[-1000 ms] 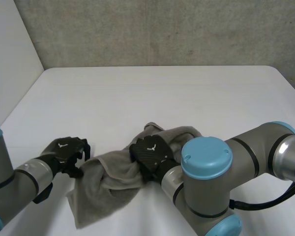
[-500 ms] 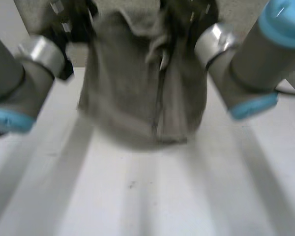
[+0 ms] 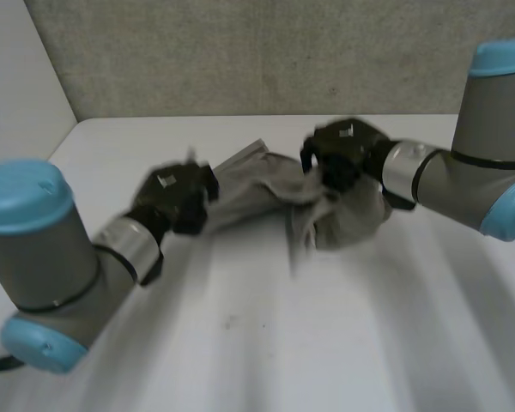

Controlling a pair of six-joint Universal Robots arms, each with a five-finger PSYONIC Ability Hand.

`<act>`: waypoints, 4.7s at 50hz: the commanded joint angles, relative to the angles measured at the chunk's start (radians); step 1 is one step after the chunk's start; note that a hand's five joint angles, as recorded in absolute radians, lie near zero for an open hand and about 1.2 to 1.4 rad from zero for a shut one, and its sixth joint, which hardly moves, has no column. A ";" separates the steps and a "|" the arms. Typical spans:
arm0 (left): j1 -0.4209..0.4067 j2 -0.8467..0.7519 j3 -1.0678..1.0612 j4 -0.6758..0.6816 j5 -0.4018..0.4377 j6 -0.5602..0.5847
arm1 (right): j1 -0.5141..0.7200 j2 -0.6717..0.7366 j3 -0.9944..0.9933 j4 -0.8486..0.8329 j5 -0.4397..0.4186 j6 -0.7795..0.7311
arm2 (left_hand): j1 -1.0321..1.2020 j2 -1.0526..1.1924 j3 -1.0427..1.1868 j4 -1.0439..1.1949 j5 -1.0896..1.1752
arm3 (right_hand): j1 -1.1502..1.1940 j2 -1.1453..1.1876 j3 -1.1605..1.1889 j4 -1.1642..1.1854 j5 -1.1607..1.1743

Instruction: Fold the towel.

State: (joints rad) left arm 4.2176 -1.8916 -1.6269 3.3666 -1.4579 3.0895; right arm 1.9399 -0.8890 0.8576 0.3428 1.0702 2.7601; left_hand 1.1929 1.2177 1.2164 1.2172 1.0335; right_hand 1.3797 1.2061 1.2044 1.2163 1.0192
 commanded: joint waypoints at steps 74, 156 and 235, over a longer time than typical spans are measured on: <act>-0.025 -0.215 0.185 -0.007 -0.044 0.044 | -0.105 -0.165 0.704 -0.599 0.349 0.381 | 0.203 0.179 0.180 0.179 0.188 | -0.355 -0.181 -0.179 -0.191 -0.169; 0.033 -0.343 0.315 -0.041 0.136 0.279 | -0.214 -0.272 0.692 -0.432 0.261 -0.023 | -0.592 -0.617 -0.615 -0.616 -0.607 | 0.017 0.190 0.192 0.180 0.203; 0.058 -0.647 0.754 -0.423 0.108 0.804 | -0.208 -0.254 0.669 -0.413 0.257 -0.031 | 0.203 0.179 0.180 0.179 0.188 | 0.017 0.190 0.192 0.180 0.203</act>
State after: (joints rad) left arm 4.2712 -2.5925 -0.8022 2.9468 -1.2986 3.8915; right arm 1.7294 -1.1262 1.5457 -0.0875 1.3220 2.7284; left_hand 1.1328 1.1495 1.1458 1.1488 0.9578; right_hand 1.3822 1.2116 1.2107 1.2167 1.0282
